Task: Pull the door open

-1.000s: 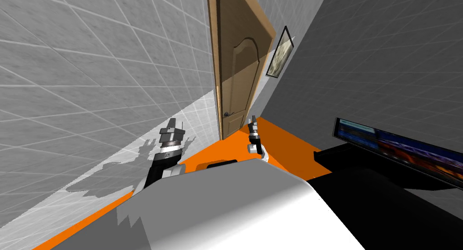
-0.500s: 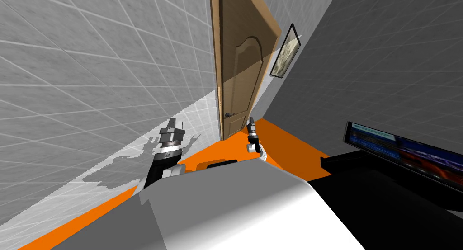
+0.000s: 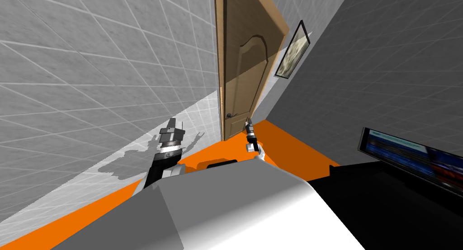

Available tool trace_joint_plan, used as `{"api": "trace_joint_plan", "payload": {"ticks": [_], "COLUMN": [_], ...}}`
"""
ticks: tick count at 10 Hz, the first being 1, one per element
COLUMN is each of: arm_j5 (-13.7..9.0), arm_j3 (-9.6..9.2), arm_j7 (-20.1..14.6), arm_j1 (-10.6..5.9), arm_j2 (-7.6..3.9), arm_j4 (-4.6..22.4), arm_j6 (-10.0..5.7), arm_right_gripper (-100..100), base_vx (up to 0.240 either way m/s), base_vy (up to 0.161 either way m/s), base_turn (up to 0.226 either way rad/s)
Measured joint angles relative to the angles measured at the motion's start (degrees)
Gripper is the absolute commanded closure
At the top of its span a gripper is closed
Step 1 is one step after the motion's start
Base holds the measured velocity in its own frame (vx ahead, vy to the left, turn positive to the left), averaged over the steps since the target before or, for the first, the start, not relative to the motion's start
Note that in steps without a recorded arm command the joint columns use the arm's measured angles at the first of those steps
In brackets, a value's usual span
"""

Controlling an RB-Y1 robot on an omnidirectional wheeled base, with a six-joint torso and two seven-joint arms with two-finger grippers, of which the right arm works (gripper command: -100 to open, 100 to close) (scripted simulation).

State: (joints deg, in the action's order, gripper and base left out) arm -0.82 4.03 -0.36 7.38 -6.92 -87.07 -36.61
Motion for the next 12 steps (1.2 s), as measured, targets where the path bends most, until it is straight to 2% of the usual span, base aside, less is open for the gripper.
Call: {"api": "trace_joint_plan", "payload": {"ticks": [5,10,12], "arm_j5": [-0.1,-0.2,-0.2], "arm_j3": [0.01,0.21,0.12], "arm_j7": [-0.7,-1.4,-1.5], "arm_j1": [-2.85,-6.91,-7.67], "arm_j2": [-0.8,-1.87,-2.0], "arm_j4": [7.2,15.6,17.6], "arm_j6": [-0.43,-0.94,-0.89], "arm_right_gripper": [-100,-100,-100], "base_vx": [0.026,0.023,0.029], "base_vy": [-0.049,-0.051,-0.052], "base_turn": [0.099,0.101,0.104]}}
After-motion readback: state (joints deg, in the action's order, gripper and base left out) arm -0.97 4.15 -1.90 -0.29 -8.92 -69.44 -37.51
